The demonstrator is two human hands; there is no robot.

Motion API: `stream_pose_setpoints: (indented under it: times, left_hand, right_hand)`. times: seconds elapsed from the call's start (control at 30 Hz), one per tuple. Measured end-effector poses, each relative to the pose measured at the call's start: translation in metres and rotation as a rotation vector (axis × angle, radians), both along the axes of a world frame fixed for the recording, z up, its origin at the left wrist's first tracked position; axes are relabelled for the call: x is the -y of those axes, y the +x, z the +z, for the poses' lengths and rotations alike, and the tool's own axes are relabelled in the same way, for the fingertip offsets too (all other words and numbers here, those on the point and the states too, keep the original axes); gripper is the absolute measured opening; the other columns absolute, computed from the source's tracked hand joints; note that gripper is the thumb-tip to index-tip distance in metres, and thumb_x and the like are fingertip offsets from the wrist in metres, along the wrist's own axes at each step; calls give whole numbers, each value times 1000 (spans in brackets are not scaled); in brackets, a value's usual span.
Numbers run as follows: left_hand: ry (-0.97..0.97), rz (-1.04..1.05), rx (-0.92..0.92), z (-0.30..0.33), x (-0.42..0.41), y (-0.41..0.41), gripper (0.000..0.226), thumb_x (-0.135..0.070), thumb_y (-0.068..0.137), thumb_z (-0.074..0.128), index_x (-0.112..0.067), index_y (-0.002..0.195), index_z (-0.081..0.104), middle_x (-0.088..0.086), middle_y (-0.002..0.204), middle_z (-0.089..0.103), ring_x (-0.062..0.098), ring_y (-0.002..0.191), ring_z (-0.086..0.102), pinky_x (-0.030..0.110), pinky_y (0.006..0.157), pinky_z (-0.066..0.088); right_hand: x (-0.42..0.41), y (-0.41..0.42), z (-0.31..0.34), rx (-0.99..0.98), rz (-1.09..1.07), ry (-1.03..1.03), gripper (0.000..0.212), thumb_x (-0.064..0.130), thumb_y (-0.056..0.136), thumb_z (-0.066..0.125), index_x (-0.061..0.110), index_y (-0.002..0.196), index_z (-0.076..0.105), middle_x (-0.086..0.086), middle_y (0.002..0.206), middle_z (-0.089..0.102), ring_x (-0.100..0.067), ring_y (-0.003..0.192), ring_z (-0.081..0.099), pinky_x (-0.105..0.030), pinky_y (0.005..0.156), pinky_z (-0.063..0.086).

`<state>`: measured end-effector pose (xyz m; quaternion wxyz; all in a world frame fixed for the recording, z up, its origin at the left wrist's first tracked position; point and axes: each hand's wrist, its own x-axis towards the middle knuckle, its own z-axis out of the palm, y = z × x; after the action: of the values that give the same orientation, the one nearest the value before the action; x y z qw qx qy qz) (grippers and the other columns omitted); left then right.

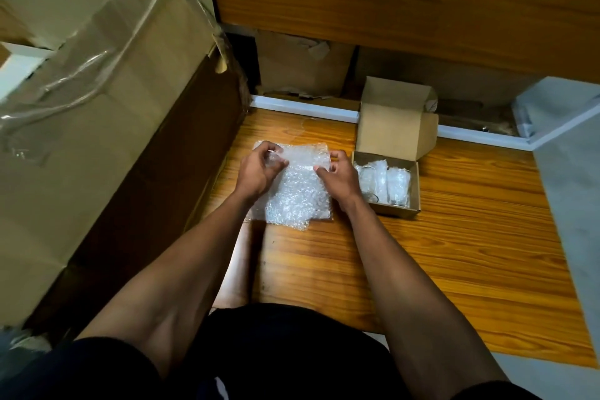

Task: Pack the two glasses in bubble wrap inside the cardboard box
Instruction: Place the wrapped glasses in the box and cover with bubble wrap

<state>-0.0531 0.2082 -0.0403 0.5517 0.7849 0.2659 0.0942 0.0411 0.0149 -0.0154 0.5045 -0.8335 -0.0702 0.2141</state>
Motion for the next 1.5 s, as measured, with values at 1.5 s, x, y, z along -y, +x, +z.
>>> stream_pose_setpoints:
  times: [1.5]
  left_hand:
    - [-659, 280, 189, 69, 55, 2, 5, -12, 104, 64, -17, 105, 66, 4, 97, 71, 16, 83, 68, 27, 68, 56]
  right_hand:
    - [65, -1, 66, -427, -156, 561, 60, 9, 98, 68, 14, 153, 46, -4, 145, 61, -17, 133, 52, -45, 114, 36]
